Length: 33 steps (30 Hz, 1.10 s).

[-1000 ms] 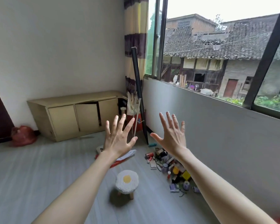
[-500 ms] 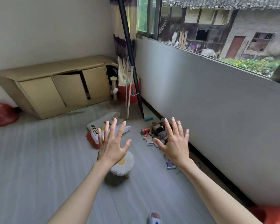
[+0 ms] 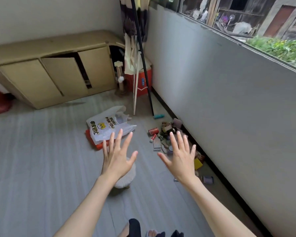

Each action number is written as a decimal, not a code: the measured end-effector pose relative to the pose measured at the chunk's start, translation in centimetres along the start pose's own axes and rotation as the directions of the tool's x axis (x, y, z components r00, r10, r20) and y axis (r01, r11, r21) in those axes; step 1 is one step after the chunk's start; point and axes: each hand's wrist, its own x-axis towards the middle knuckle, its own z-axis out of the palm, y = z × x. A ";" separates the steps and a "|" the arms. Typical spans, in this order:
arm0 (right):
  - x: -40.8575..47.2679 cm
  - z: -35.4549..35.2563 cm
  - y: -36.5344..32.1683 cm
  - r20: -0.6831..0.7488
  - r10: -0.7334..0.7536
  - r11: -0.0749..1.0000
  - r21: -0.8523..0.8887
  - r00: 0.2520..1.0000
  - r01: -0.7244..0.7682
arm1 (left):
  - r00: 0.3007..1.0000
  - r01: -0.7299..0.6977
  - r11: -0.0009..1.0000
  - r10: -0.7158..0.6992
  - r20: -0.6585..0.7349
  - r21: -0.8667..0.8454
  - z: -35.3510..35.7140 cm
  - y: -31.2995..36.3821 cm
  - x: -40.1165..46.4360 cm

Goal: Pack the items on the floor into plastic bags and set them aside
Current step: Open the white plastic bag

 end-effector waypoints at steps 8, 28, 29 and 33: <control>12.4 2.8 1.9 0.029 0.042 0.998 -0.050 0.999 -0.041 | 0.985 0.135 0.983 -0.120 0.123 -0.127 4.1 -1.1 12.1; 36.1 7.6 8.2 0.196 0.292 0.956 -0.079 0.936 -0.282 | 0.889 -0.111 0.994 0.093 0.448 0.013 12.9 -1.2 38.7; 37.0 7.9 8.6 0.203 0.281 0.959 -0.085 0.938 -0.269 | 0.891 -0.107 0.994 0.091 0.445 0.010 13.3 -1.1 39.6; 40.1 9.5 9.7 0.256 0.291 0.956 -0.093 0.922 -0.277 | 0.869 -0.109 0.994 0.086 0.487 0.019 14.5 -0.6 42.0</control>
